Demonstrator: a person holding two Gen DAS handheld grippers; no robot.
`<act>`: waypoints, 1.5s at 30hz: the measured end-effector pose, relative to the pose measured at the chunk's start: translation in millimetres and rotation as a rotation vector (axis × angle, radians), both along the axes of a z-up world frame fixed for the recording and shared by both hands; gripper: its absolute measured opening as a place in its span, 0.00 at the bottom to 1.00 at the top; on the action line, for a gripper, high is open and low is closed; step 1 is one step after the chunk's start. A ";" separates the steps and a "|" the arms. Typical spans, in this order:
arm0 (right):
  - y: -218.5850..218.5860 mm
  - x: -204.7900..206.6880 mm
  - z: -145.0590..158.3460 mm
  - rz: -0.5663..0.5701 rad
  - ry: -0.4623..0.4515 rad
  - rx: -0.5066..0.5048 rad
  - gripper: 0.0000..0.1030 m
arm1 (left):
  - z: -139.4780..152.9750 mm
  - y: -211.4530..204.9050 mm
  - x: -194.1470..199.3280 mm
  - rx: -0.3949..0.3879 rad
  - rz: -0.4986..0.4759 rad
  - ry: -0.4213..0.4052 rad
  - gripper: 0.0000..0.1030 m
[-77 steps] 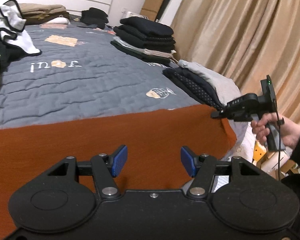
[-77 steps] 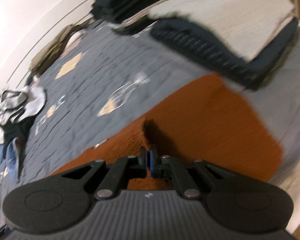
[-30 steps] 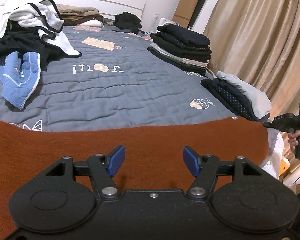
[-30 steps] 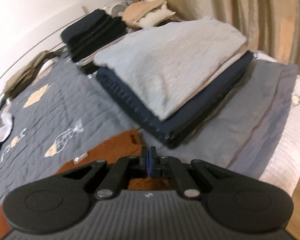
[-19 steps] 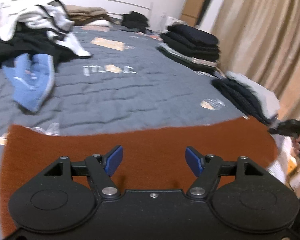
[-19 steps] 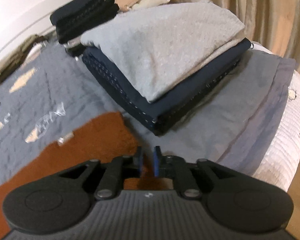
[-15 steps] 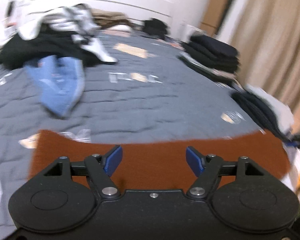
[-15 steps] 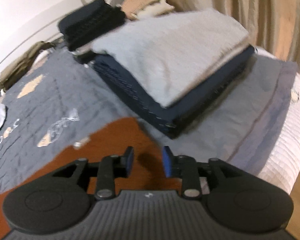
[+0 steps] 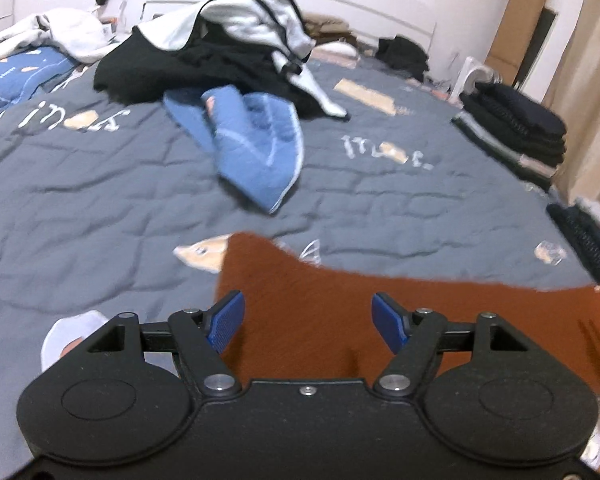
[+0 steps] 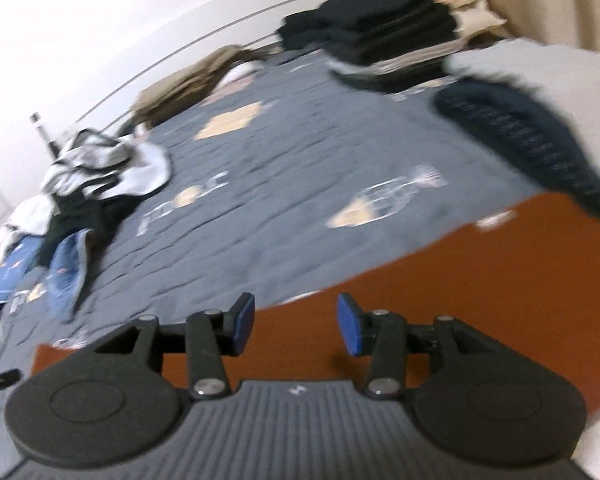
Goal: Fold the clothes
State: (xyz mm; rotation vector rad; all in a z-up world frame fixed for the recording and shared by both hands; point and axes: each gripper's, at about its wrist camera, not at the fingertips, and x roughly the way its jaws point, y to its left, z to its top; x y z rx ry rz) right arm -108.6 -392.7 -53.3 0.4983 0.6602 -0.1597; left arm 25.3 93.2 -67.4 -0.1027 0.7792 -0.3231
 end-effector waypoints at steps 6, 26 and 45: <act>35.9 19.6 -16.8 0.093 0.044 -0.007 0.44 | -11.7 26.8 1.7 0.005 0.003 0.023 0.68; 107.6 39.5 -15.0 0.283 0.012 0.095 0.45 | -48.8 23.9 25.3 -0.100 -0.087 0.156 0.57; 142.9 55.2 -15.4 0.328 0.046 0.087 0.45 | -20.4 62.1 27.8 -0.193 0.000 0.026 0.10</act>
